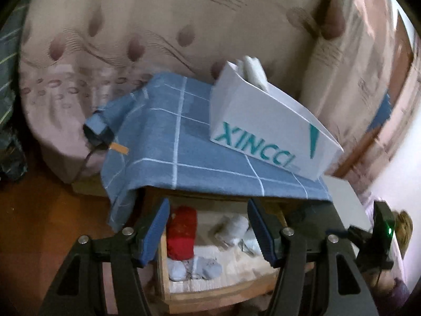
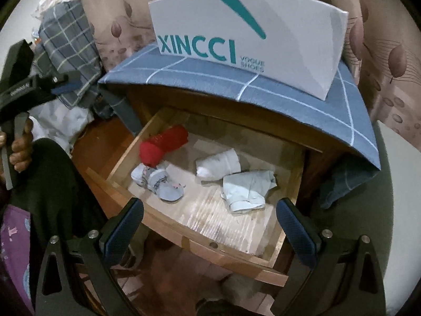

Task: Take underwear out of drawer
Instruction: 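Move the left gripper back toward the open drawer, then lower the right gripper into the drawer toward the pale white cloth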

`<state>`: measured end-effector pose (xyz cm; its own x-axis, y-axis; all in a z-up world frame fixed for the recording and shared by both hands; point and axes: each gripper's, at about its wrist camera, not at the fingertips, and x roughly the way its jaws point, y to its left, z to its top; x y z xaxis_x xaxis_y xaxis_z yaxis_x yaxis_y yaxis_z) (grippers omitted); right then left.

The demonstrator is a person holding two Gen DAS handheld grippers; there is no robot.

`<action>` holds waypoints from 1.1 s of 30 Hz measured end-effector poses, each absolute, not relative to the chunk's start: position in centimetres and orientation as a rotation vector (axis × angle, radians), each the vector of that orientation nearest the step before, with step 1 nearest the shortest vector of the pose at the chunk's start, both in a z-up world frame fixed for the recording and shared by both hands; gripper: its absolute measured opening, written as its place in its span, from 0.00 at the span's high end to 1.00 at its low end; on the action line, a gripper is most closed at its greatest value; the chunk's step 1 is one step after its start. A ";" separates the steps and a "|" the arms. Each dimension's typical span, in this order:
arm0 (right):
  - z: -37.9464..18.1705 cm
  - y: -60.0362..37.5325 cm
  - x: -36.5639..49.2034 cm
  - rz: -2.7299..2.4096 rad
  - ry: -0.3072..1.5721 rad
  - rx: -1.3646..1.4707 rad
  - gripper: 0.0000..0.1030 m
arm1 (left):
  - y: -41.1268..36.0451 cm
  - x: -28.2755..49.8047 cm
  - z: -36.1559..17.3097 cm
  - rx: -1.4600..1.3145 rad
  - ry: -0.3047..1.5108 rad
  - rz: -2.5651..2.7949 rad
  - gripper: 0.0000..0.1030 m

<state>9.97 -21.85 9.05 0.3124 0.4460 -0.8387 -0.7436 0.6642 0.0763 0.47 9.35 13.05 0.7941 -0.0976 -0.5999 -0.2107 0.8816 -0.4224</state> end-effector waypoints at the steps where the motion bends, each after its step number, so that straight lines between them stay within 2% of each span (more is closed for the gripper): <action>1: 9.0 -21.2 9.8 0.815 0.973 -0.369 0.02 | 9.6 0.5 13.0 -0.517 0.656 0.057 0.39; 8: 7.5 -15.3 9.0 0.938 1.032 -0.422 0.09 | 10.2 0.6 12.6 -0.528 0.694 0.062 0.39; 12: 5.5 -12.3 9.5 0.968 1.113 -0.432 0.23 | 9.7 0.8 12.5 -0.504 0.712 0.064 0.38; 14: 4.4 -11.1 9.5 0.966 1.132 -0.474 0.23 | 9.7 0.8 12.4 -0.506 0.716 0.063 0.38; 16: 3.3 -9.8 9.5 0.972 1.161 -0.509 0.28 | 9.7 0.7 12.4 -0.507 0.715 0.065 0.38; 18: 2.5 -8.6 9.3 0.975 1.171 -0.556 0.37 | 9.8 0.7 12.4 -0.507 0.710 0.067 0.38; 19: 2.1 -8.0 9.1 0.980 1.175 -0.587 0.39 | 9.8 0.7 12.4 -0.508 0.709 0.068 0.38; 25: -0.4 -4.9 8.9 1.011 1.202 -0.727 0.43 | 10.2 0.6 12.3 -0.532 0.706 0.071 0.38; 33: -1.1 -4.0 9.1 0.957 1.206 -0.691 0.43 | 11.2 0.3 12.1 -0.592 0.695 0.075 0.38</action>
<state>9.06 -4.00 -1.13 0.0707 0.2360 -0.9692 -0.8898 0.4540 0.0457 0.35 11.17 12.05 0.7721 -0.1267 -0.6227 -0.2567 0.8343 -0.4880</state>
